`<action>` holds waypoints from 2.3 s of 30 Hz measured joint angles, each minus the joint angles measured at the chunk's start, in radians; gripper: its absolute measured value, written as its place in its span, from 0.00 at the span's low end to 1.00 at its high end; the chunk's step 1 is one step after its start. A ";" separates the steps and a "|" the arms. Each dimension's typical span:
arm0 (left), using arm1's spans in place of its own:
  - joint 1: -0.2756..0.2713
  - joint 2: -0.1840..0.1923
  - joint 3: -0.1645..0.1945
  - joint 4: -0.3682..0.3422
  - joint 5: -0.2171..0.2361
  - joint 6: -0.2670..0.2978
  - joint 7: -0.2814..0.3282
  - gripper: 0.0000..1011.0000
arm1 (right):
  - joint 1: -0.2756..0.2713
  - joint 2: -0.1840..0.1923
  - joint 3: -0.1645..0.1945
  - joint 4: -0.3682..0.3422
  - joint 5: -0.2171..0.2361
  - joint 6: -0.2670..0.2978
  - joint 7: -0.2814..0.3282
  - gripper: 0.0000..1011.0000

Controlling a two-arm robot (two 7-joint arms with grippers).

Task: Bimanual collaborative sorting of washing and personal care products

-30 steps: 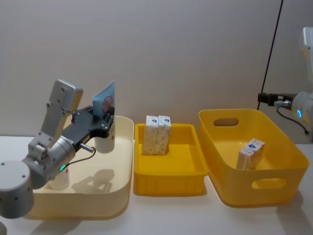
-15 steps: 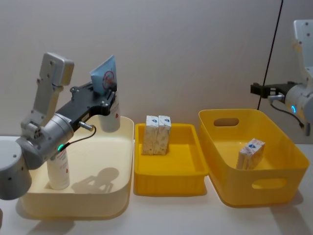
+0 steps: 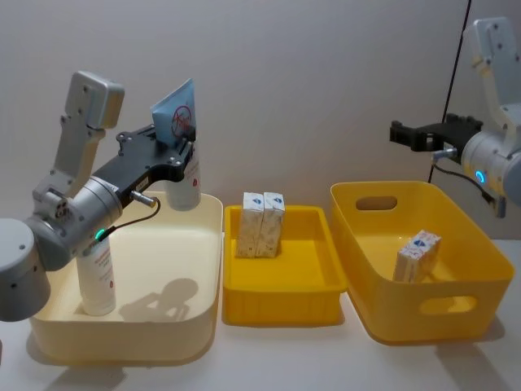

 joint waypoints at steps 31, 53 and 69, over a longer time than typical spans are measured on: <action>0.011 0.029 -0.022 -0.024 0.009 0.024 -0.025 0.26 | -0.011 0.008 -0.093 -0.017 -0.002 -0.197 0.160 0.99; -0.002 0.037 -0.026 0.013 -0.001 0.012 -0.035 0.26 | -0.006 0.020 -0.197 -0.018 0.025 -0.319 0.362 0.99; -0.003 0.046 -0.030 0.014 0.001 0.012 -0.039 0.26 | 0.060 0.052 -0.325 0.038 0.058 -0.322 0.604 0.99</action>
